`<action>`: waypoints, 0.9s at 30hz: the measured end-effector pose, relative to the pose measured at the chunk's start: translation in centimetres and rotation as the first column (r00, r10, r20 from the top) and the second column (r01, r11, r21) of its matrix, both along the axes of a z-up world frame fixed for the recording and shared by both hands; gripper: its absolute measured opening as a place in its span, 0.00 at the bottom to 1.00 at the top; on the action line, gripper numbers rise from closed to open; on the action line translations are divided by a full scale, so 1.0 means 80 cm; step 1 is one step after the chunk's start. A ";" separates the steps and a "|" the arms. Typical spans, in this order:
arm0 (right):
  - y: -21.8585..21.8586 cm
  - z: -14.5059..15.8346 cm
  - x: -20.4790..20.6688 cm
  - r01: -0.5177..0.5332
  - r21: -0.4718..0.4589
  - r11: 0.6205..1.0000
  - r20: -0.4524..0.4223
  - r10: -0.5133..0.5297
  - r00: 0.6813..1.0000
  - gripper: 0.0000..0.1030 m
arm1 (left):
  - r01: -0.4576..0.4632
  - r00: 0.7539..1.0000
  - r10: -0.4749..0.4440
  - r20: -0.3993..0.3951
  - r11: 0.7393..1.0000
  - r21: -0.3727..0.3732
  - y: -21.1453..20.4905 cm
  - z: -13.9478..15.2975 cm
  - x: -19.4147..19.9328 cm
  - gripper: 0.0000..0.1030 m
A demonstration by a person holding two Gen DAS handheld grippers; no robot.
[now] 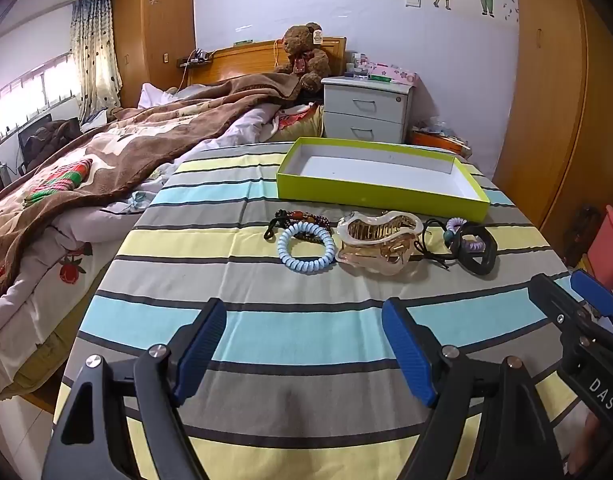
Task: Organize jewelry
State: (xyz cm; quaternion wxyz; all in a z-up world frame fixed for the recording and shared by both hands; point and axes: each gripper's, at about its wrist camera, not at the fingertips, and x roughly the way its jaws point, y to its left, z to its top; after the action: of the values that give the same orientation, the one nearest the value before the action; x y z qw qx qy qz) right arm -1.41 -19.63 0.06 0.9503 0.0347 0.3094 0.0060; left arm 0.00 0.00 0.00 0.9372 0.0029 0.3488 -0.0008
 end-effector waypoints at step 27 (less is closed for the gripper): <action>0.010 -0.002 0.002 -0.008 -0.053 0.999 -0.033 0.006 0.999 0.71 | -0.022 0.999 0.022 -0.026 1.000 0.022 0.001 0.006 0.001 0.79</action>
State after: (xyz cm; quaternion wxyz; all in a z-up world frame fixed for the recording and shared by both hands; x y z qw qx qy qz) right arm -1.26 -18.83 -0.06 0.9456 0.0085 0.3252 0.0004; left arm 0.07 0.06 0.48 0.9324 0.0095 0.3611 0.0132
